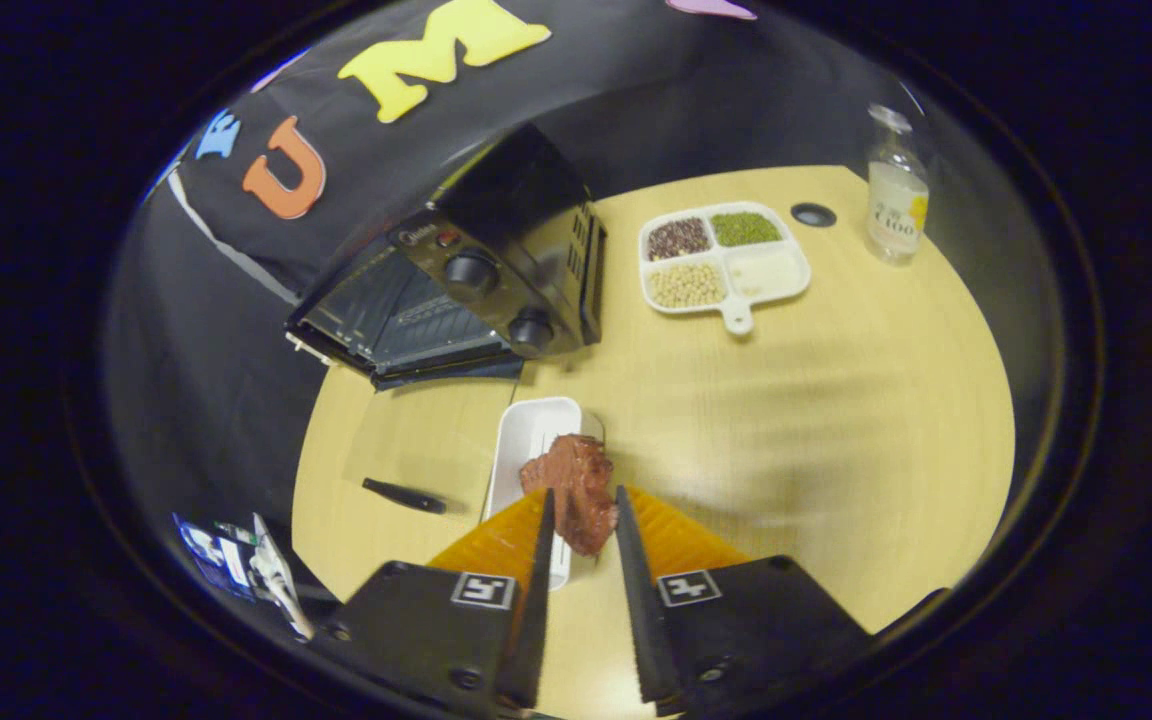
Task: Open the toaster oven, put the food inside, and close the toaster oven door.
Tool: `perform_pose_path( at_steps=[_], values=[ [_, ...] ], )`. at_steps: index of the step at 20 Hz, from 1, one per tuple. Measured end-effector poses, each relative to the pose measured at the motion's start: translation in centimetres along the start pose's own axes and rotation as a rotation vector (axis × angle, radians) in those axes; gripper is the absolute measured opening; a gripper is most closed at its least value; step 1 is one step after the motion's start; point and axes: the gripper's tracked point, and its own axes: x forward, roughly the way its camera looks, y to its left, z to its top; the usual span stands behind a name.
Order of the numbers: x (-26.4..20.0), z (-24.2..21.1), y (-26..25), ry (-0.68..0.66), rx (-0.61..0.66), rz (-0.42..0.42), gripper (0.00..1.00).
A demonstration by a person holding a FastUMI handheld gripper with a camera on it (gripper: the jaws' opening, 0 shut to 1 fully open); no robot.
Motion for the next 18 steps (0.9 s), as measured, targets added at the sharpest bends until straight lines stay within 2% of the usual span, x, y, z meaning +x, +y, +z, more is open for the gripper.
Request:
perform_pose_path(
  at_steps=[1, 4, 7, 12, 18],
  values=[
    [-0.3, -0.1, 0.4, 0.011, 0.009, 0.023, 0.26],
    [-1.8, -0.8, 1.4, -0.012, -0.007, 0.034, 0.13],
    [-4.0, -0.3, 1.6, -0.075, -0.066, -0.056, 0.12],
    [-8.0, 0.5, 5.4, -0.195, -0.208, -0.085, 0.12],
    [-10.5, 0.6, 11.2, -0.344, -0.410, -0.131, 0.12]
  ],
)
